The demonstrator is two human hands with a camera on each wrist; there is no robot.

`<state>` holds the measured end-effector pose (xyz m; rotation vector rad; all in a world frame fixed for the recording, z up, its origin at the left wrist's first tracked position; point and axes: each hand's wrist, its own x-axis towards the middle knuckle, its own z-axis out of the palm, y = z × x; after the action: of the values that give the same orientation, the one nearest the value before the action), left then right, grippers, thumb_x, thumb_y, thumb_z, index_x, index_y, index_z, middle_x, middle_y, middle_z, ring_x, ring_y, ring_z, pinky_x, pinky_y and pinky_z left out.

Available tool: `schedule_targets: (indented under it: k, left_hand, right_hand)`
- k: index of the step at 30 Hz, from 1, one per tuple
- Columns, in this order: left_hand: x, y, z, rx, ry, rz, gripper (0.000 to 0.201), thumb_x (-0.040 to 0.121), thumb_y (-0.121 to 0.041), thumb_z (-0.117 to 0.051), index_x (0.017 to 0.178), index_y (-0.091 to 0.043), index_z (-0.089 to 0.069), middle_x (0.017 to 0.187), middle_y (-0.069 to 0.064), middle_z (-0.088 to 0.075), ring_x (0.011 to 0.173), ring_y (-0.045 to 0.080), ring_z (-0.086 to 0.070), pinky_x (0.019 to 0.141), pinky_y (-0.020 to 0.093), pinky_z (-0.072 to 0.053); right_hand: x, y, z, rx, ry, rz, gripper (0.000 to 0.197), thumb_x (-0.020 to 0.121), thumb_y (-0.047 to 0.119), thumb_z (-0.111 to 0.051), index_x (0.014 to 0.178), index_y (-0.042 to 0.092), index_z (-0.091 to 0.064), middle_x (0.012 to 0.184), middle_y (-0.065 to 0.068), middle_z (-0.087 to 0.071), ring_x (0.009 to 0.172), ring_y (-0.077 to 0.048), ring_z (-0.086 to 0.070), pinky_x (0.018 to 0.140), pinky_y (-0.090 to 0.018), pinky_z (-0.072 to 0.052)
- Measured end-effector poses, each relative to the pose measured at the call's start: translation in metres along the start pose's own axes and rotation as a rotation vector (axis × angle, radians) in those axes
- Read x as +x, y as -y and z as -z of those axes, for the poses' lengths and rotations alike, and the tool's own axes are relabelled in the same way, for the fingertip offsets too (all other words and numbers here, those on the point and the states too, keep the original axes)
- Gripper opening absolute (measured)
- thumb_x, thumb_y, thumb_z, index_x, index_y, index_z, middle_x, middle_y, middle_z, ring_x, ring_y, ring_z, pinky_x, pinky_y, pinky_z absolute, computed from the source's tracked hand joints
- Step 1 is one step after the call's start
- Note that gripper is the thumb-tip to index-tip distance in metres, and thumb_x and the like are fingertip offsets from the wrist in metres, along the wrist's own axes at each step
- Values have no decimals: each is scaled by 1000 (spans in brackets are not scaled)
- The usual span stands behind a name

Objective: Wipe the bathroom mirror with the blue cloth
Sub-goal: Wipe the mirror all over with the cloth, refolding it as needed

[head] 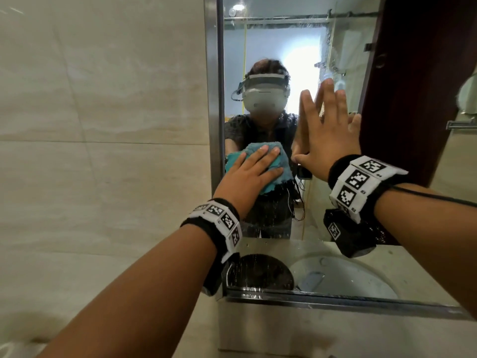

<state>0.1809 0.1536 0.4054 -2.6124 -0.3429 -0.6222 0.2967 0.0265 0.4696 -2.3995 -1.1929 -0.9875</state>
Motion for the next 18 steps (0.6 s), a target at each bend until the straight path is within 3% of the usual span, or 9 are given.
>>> schedule_targets:
  k: [5, 8, 13, 16, 18]
  left_hand:
    - [16, 31, 36, -198, -229, 182, 68, 91, -22, -56, 149, -28, -21, 159, 2, 4, 146, 25, 6, 119, 44, -10]
    - [20, 34, 37, -253, -285, 178, 63, 93, -20, -53, 149, -25, -25, 159, 4, 1, 146, 26, 4, 119, 42, -7]
    - [-12, 7, -16, -166, -142, 84, 67, 96, -13, -47, 150, -30, -10, 158, 0, 10, 144, 20, 16, 115, 40, 12]
    - [-30, 6, -33, -105, -39, -8, 66, 96, -10, -46, 150, -30, -13, 158, -2, 8, 144, 19, 13, 117, 39, 8]
    - [-24, 18, -24, -99, -63, -35, 65, 94, -9, -50, 149, -30, -21, 159, -1, 3, 146, 21, 6, 119, 39, 0]
  right_hand:
    - [-23, 9, -24, -3, 81, 6, 109, 79, 38, -69, 147, 29, 16, 151, -5, 31, 140, -29, 22, 108, -62, -4]
    - [-21, 13, -30, 17, 93, -20, 108, 82, 30, -68, 147, 29, 17, 151, -5, 31, 140, -29, 24, 108, -65, -9]
    - [-20, 12, -34, 23, 84, -7, 112, 78, 29, -71, 147, 29, 18, 151, -6, 30, 140, -30, 24, 106, -67, -8]
    - [-19, 10, -34, 27, 86, -1, 115, 76, 30, -74, 146, 29, 17, 151, -5, 31, 139, -30, 24, 106, -68, -9]
    - [-18, 9, -34, 30, 95, -3, 118, 74, 32, -75, 146, 29, 18, 150, -4, 32, 139, -30, 25, 106, -68, -8]
